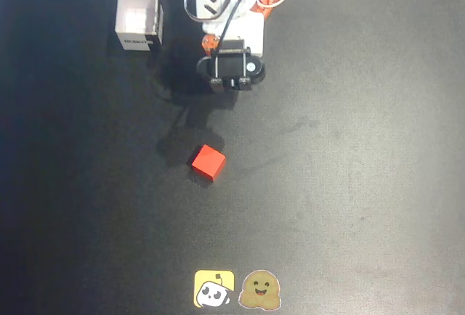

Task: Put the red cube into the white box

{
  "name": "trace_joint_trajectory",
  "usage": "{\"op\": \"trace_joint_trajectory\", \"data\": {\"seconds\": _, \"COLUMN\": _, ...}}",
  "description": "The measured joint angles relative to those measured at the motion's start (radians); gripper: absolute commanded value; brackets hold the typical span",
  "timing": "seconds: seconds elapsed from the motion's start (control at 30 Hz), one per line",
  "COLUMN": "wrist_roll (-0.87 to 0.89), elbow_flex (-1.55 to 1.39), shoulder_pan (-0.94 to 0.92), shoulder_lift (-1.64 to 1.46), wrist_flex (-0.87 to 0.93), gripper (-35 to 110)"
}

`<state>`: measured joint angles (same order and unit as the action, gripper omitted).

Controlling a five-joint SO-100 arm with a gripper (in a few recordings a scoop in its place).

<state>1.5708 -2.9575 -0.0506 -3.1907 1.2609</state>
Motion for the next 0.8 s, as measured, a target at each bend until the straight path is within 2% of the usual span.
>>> {"op": "trace_joint_trajectory", "data": {"seconds": 0.1, "wrist_roll": -0.003, "elbow_flex": 0.025, "shoulder_pan": -0.002, "shoulder_lift": 0.054, "wrist_flex": -0.063, "gripper": 0}}
{"op": "trace_joint_trajectory", "data": {"seconds": 0.2, "wrist_roll": -0.026, "elbow_flex": 0.147, "shoulder_pan": -0.006, "shoulder_lift": 0.262, "wrist_flex": -0.140, "gripper": 0}}
{"op": "trace_joint_trajectory", "data": {"seconds": 0.57, "wrist_roll": -0.043, "elbow_flex": 0.956, "shoulder_pan": -0.028, "shoulder_lift": 1.232, "wrist_flex": -0.166, "gripper": 0}}
{"op": "trace_joint_trajectory", "data": {"seconds": 0.8, "wrist_roll": 0.009, "elbow_flex": 1.080, "shoulder_pan": -0.114, "shoulder_lift": 1.465, "wrist_flex": -0.264, "gripper": 0}}
